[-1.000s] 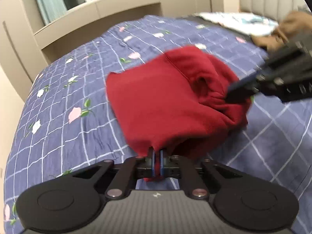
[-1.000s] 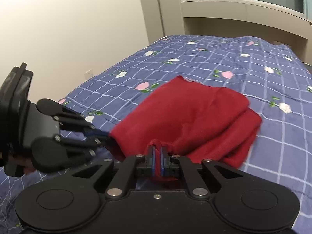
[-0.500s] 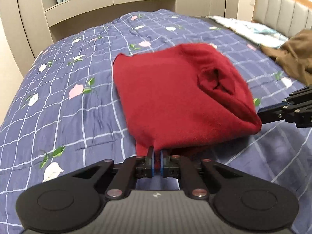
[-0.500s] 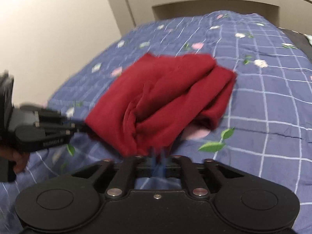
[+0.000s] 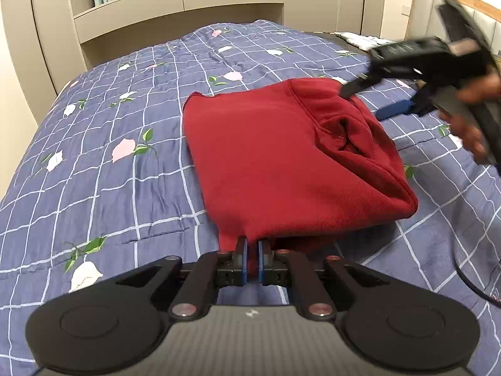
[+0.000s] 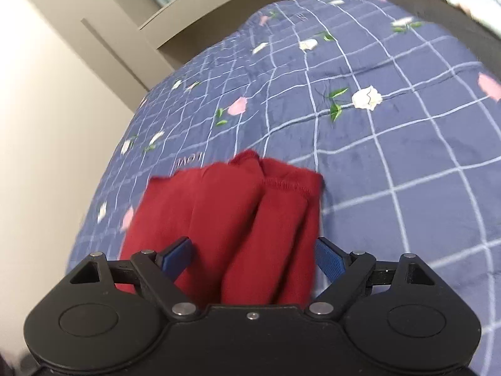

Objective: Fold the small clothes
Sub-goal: 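Press the folded bundle with the left gripper while the right gripper grasps its edge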

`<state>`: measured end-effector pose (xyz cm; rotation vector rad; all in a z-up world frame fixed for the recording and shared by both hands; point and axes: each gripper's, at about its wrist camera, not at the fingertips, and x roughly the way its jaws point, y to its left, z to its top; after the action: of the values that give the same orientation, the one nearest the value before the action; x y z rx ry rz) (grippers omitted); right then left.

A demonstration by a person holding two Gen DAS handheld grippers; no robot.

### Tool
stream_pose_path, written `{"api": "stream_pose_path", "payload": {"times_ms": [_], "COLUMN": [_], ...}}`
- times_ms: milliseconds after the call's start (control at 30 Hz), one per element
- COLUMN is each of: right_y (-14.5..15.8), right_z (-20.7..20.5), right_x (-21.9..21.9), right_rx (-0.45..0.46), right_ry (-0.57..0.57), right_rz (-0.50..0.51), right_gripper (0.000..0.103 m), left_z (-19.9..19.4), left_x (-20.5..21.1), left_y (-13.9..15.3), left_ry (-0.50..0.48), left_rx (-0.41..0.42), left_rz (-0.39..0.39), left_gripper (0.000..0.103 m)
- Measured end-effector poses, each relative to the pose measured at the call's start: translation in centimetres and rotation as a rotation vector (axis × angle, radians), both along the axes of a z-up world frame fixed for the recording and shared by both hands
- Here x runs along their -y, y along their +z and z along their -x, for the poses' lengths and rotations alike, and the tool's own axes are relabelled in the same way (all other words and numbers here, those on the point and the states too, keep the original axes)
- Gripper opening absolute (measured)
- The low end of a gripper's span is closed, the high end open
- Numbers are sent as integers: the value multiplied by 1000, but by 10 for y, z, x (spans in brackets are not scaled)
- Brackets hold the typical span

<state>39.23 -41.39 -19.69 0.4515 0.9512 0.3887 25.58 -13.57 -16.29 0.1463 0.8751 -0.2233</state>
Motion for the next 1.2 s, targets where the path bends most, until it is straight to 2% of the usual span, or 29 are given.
{"api": "stream_pose_path", "payload": {"times_ms": [67, 100, 133, 167, 200, 233, 333, 433, 500, 667, 767, 800, 867, 933, 967, 1033, 1133, 1200], "right_y": [3, 5, 7, 8, 8, 8, 18, 34, 38, 7, -6, -4, 2, 13, 18, 26, 28, 24], "right_z": [-12, -17, -21, -26, -30, -31, -30, -28, -31, -42, -39, -38, -33, -25, -18, -2, 22, 35], "right_x": [-1, -3, -6, -11, -15, -18, -25, -28, -29, -32, -27, -25, -22, -21, -22, -31, -50, -61], "right_rx": [2, 3, -4, -17, -28, -23, 53, 159, 192, 151, 138, 147, 165, 201, 230, 281, 337, 359], "right_ry": [-27, -35, -34, -27, -15, -1, 45, 73, 78, 111, 107, 110, 88, 68, 76, 122, 222, 275], "right_rz": [-15, -7, 13, 42, 71, 81, 130, 167, 189, 272, 244, 244, 251, 265, 266, 290, 331, 359], "right_gripper": [79, 71, 52, 40, 24, 16, 10, 9, 9, 9, 11, 16, 29, 43, 48, 63, 73, 74], "left_z": [0, 1, 1, 1, 1, 1, 2, 8, 9, 6, 6, 5, 5, 6, 8, 7, -6, -17], "left_x": [0, 0, 0, -1, -1, -1, -3, -1, 6, 19, 20, 19, 10, 1, -5, -14, -19, -22], "left_y": [0, 0, 0, 0, 0, 0, 2, 9, 8, -11, -15, -14, -9, -1, 6, 18, 26, 23], "left_ry": [-2, -2, -1, 1, 3, 5, 14, 23, 17, 8, -5, -4, 12, 50, 69, 103, 166, 199], "left_rx": [5, 6, 7, 7, 8, 10, 28, 69, 82, 31, 25, 26, 14, 10, 28, 54, 64, 53], "left_rz": [-2, -2, 1, 5, 8, 13, 23, 28, -10, -84, -109, -98, -42, 0, 34, 89, 137, 156], "left_gripper": [5, 5, 5, 5, 5, 5, 4, 3, 3, 2, 3, 5, 17, 61, 66, 72, 82, 82]}}
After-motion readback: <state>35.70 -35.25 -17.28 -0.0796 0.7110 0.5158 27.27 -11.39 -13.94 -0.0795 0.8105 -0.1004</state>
